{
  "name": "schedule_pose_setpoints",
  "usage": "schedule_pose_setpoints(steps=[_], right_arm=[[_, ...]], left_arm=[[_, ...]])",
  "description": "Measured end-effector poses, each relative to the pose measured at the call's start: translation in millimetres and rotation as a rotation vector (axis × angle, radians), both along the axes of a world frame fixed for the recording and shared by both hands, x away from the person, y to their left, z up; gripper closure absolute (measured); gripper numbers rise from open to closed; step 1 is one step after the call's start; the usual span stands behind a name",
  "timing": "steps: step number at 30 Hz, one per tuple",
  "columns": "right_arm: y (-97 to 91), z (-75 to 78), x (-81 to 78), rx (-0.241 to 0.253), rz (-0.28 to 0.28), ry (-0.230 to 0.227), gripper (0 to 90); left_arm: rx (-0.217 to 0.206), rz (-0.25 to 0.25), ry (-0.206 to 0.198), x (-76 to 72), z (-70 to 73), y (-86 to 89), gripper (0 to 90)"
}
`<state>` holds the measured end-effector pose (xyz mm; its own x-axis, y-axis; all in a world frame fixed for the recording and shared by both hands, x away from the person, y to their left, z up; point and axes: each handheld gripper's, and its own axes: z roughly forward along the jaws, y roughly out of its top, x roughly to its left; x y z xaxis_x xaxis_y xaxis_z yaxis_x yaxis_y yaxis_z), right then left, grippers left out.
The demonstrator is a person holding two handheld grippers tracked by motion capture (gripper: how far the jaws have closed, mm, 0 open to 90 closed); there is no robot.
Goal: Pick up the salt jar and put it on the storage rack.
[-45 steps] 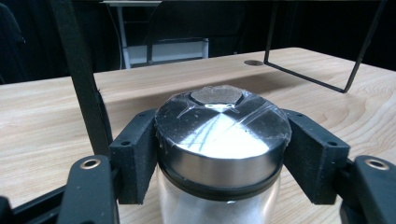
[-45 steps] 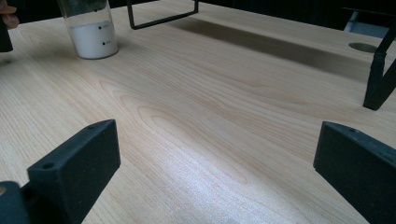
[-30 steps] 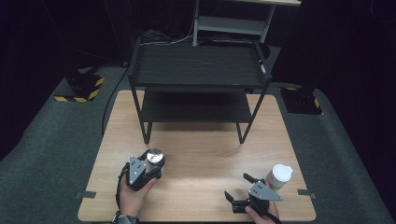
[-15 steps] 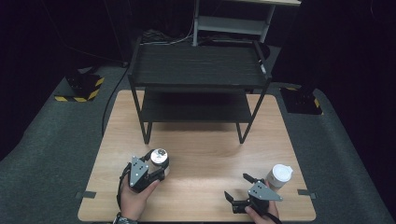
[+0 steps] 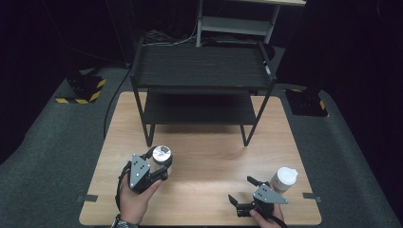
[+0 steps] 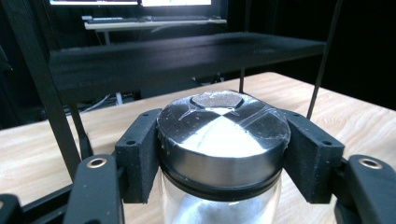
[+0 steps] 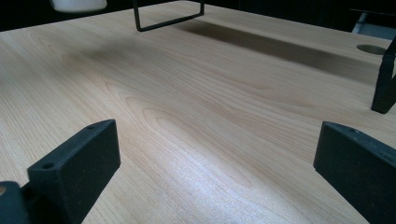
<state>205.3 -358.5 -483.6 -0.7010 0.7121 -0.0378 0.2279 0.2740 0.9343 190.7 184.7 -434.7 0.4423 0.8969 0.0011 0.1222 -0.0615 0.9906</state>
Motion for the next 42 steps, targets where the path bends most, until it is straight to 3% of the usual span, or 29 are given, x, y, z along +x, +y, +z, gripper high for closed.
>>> schedule_pose_setpoints(steps=[11, 25, 29, 32, 42], right_arm=[[-1.5, -1.0, 0.3, 0.01, 0.002, 0.0, 0.3], [-1.2, -0.6, 0.3, 0.004, 0.005, -0.002, 0.3], [-1.1, -0.6, 0.4, 0.005, 0.004, -0.001, 0.3], [-1.0, -0.5, 0.3, 0.003, 0.006, -0.002, 0.3], [-1.0, -0.5, 1.2, 0.0, 0.014, -0.005, 0.3]], left_arm=[[-0.043, -0.003, -0.03, 8.3, 29.0, -9.9, 35.0], [-0.006, -0.005, -0.079, 17.9, 80.8, -26.3, 35.0], [-0.037, -0.018, -0.075, 23.7, 93.9, -25.4, 35.0], [-0.014, -0.005, -0.086, 27.0, 107.5, -29.3, 35.0], [-0.025, -0.002, -0.099, 37.9, 133.0, -34.4, 35.0]])
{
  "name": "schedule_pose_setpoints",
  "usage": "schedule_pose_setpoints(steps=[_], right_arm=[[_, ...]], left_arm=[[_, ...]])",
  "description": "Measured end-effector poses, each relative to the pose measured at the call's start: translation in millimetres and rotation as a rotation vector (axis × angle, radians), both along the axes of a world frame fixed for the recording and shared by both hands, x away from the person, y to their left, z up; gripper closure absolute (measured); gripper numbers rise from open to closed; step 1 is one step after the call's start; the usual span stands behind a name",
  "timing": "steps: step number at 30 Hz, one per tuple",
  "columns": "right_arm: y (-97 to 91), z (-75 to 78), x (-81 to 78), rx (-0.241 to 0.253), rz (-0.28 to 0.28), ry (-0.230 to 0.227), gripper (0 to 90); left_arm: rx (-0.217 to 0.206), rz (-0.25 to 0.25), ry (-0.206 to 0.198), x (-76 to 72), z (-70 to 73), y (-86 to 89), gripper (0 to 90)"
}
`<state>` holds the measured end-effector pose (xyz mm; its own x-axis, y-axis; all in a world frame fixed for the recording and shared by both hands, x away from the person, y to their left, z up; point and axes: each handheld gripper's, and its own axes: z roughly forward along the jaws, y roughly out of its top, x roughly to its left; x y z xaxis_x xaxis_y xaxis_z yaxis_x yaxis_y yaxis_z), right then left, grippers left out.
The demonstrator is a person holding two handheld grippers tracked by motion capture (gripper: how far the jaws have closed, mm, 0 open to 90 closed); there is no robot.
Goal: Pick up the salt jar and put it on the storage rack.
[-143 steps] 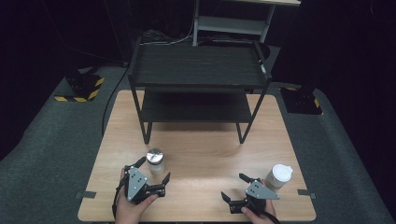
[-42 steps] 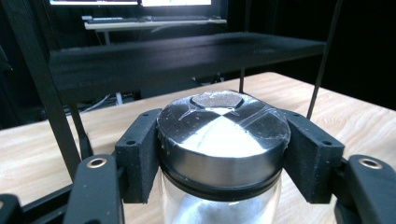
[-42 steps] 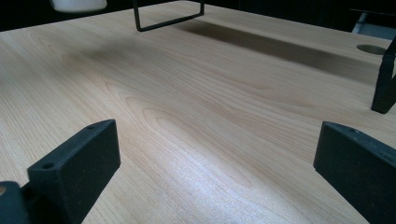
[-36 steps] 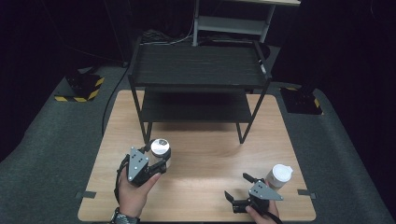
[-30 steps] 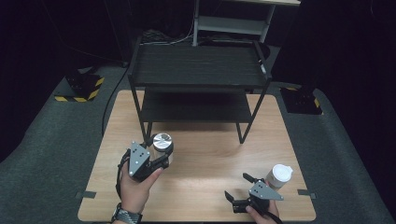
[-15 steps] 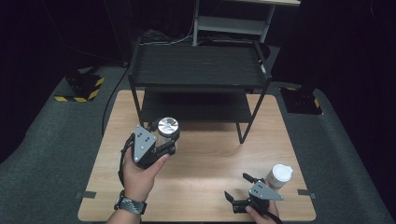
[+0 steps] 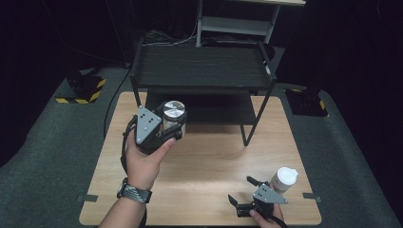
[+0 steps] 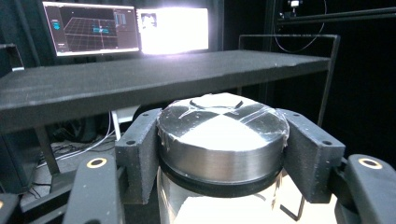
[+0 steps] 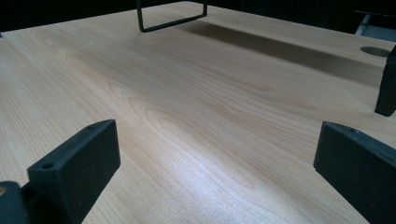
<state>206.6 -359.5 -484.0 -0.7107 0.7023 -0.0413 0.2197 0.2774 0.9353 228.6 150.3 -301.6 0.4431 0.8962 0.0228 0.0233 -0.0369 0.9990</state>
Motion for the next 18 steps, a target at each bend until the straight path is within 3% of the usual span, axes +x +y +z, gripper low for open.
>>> schedule_pose_setpoints(steps=[14, 18], right_arm=[[-0.1, -0.4, 0.8, -0.001, 0.007, -0.004, 0.3], [-0.1, -0.2, 1.2, -0.002, 0.009, -0.003, 0.3]], left_arm=[[0.013, -0.006, -0.056, 9.5, 34.3, -11.2, 35.0], [-0.001, 0.001, -0.062, 13.7, 43.5, -14.3, 35.0]])
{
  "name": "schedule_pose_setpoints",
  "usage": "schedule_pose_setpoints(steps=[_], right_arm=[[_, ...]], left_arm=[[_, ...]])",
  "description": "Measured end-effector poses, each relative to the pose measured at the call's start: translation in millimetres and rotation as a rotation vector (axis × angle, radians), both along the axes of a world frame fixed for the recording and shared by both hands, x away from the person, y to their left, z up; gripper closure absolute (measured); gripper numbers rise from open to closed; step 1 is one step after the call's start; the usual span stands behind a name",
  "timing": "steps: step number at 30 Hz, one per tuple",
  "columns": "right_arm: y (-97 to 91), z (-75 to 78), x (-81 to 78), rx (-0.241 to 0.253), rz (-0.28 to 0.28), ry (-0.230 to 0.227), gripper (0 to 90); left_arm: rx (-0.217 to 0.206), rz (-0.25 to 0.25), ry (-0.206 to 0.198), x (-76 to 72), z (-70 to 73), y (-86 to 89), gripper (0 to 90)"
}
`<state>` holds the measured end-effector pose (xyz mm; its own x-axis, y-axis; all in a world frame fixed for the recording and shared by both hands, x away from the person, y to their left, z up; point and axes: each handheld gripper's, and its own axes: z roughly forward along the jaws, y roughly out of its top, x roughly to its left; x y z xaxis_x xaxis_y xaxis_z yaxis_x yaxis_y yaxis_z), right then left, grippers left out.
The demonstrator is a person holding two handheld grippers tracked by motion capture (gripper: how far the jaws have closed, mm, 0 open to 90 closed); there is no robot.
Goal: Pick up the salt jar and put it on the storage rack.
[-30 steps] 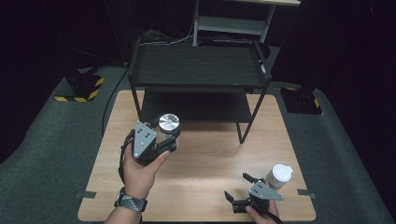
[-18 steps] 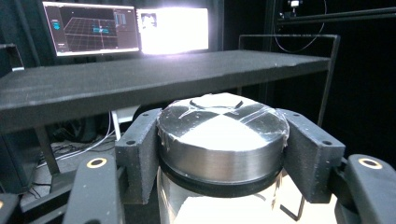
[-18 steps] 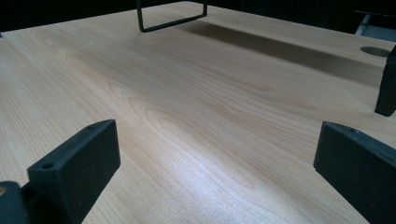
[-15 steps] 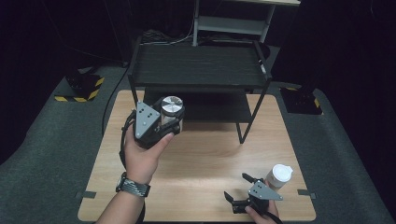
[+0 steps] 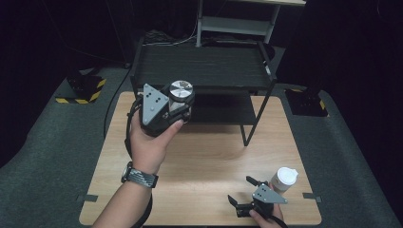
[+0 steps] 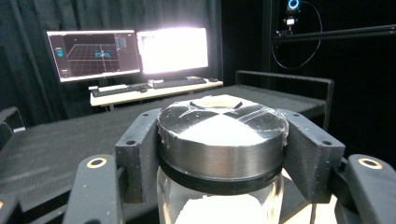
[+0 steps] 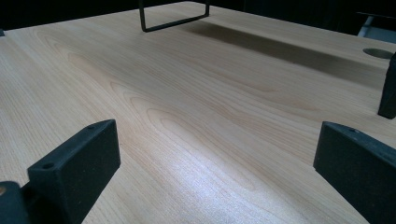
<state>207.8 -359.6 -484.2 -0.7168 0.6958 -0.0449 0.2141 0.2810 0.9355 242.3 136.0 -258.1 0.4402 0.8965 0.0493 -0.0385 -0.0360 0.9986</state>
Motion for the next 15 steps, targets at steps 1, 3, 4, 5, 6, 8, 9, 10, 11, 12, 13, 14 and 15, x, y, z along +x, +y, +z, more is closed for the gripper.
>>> schedule_pose_setpoints(steps=[1, 3, 4, 5, 6, 8, 9, 10, 11, 12, 13, 14, 15], right_arm=[[0.0, -0.1, 0.1, 0.001, -0.001, 0.0, 0.3], [-0.1, -0.1, 0.2, 0.003, -0.002, 0.002, 0.3], [-0.1, -0.3, -0.1, 0.003, -0.002, 0.0, 0.3], [-0.1, -0.4, -0.2, 0.003, -0.002, 0.0, 0.3], [-0.1, -0.3, -0.4, 0.003, -0.001, 0.0, 0.3], [0.0, -0.3, -0.3, 0.001, 0.0, -0.002, 0.3], [0.0, -0.2, -0.1, 0.001, 0.001, -0.001, 0.3], [-0.1, 0.0, 0.2, 0.0, 0.002, 0.0, 0.2], [-0.1, 0.1, 0.4, 0.0, 0.002, 0.001, 0.3], [-0.1, 0.1, 0.5, 0.001, 0.002, 0.001, 0.3], [-0.1, 0.0, 0.5, 0.001, 0.002, 0.001, 0.2], [-0.2, 0.0, 0.4, 0.001, 0.002, 0.0, 0.3], [-0.1, -0.1, 0.3, 0.0, 0.002, 0.0, 0.3]], left_arm=[[-0.001, 0.003, 0.0, 1.2, 2.5, -0.4, 35.0], [-0.011, 0.009, -0.005, 4.1, 6.5, -2.1, 35.1], [-0.011, 0.009, -0.005, 4.1, 6.5, -2.1, 35.0], [-0.009, 0.015, -0.007, 6.1, 9.9, -2.9, 35.0], [-0.012, 0.017, -0.01, 7.3, 11.0, -3.4, 35.0], [-0.014, 0.021, -0.012, 9.7, 14.0, -4.1, 35.0], [-0.019, 0.022, -0.015, 10.9, 15.1, -4.1, 35.1], [-0.023, 0.026, -0.017, 12.2, 16.6, -4.5, 35.1], [-0.024, 0.028, -0.017, 13.2, 17.8, -5.0, 35.0], [-0.018, 0.034, -0.02, 15.2, 20.1, -5.6, 35.0], [-0.018, 0.039, -0.019, 16.1, 21.3, -6.5, 35.1], [-0.02, 0.044, -0.021, 17.6, 22.6, -7.3, 35.0], [-0.02, 0.049, -0.025, 19.8, 24.3, -8.0, 35.1]])
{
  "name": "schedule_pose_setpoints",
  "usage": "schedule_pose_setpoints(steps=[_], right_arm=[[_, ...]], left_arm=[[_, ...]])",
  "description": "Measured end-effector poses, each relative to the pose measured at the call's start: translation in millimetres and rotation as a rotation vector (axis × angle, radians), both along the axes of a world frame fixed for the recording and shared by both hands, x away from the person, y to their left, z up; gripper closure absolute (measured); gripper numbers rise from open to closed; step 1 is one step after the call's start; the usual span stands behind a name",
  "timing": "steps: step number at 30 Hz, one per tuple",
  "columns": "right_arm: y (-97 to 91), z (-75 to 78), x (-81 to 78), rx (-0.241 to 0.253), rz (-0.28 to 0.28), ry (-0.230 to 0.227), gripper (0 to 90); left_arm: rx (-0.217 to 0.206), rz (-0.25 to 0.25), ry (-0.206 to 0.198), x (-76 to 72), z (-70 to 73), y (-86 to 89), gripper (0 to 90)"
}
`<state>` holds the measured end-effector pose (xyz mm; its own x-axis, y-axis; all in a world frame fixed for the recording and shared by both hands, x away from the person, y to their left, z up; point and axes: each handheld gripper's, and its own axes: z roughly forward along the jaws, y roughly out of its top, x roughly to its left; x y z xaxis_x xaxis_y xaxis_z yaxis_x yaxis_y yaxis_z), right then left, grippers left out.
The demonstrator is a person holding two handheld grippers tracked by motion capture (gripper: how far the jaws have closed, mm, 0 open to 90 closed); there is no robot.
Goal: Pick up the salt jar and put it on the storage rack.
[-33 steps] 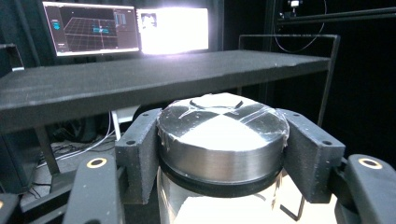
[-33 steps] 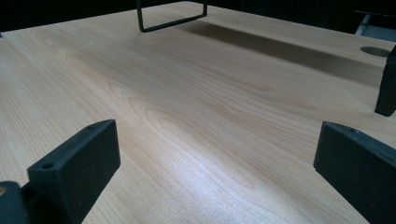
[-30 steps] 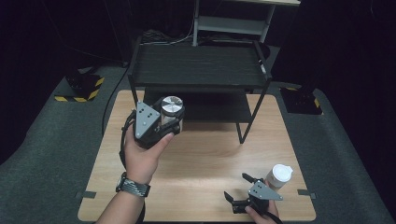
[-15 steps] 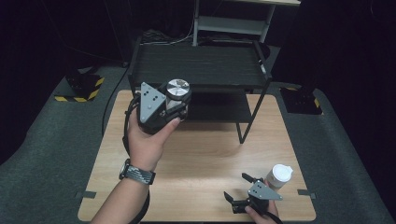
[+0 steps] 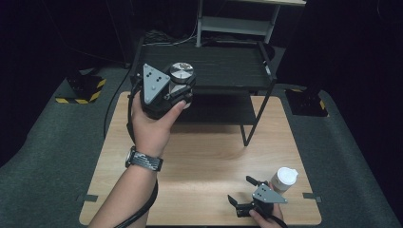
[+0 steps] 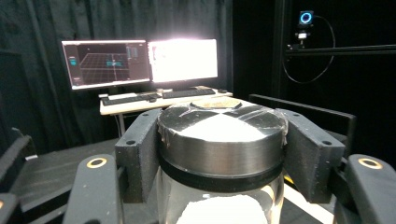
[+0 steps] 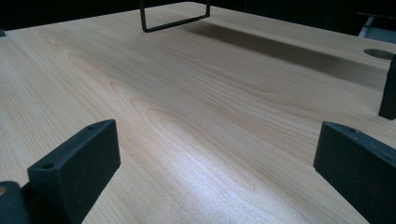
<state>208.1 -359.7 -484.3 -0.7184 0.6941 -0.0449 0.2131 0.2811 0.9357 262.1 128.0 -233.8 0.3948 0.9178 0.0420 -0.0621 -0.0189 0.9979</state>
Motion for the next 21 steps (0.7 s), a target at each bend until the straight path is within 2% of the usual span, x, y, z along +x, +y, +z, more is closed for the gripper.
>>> schedule_pose_setpoints(steps=[11, 21], right_arm=[[-0.5, -0.5, -0.4, -0.003, 0.008, -0.008, 0.3], [-1.7, -1.0, 0.4, 0.005, 0.012, -0.006, 0.2]], left_arm=[[-0.004, 0.032, -0.016, 26.1, 14.6, -6.5, 35.0], [-0.017, 0.066, -0.014, 51.6, 14.3, -14.9, 35.1]])
